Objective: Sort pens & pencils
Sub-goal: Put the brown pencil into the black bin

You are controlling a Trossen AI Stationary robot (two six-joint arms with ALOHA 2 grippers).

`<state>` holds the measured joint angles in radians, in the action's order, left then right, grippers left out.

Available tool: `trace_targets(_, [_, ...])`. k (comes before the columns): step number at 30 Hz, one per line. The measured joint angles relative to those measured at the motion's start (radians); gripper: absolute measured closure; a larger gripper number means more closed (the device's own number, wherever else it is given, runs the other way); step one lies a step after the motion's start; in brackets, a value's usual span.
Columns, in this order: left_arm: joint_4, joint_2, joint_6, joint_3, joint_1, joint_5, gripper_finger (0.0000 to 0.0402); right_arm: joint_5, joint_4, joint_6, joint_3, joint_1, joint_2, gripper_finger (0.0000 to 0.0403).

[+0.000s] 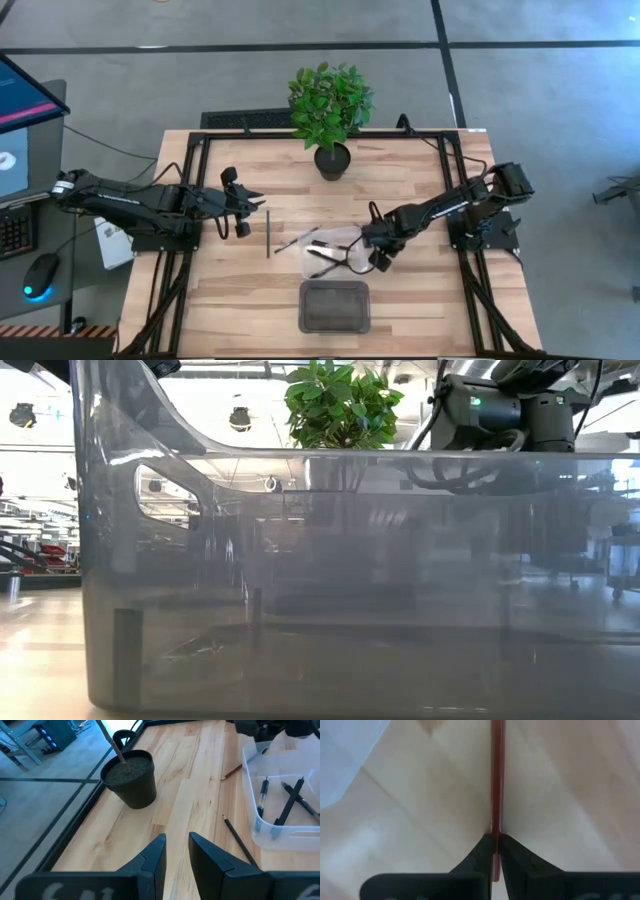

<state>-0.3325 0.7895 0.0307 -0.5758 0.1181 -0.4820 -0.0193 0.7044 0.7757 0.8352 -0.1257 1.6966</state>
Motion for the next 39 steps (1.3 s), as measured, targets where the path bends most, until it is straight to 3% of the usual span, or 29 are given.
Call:
trace_targets(5, [-0.001, 0.0, 0.0, 0.0, 0.0, 0.0, 0.0327, -0.119, -0.05, 0.003, 0.0, 0.007, 0.0, 0.0356])
trace_targets(10, [-0.01, 0.0, 0.0, 0.0, 0.0, 0.0, 0.0327, -0.33, -0.149, 0.009, -0.008, 0.02, 0.012, 0.0356])
trace_targets(28, [-0.019, 0.0, 0.019, 0.0, 0.0, 0.001, 0.0327, -0.326, -0.193, -0.043, 0.006, 0.07, 0.013, 0.0356])
trace_targets(39, [-0.019, 0.0, 0.019, 0.0, 0.0, 0.001, 0.0327, -0.424, -0.189, -0.052, 0.045, 0.069, 0.015, 0.0356])
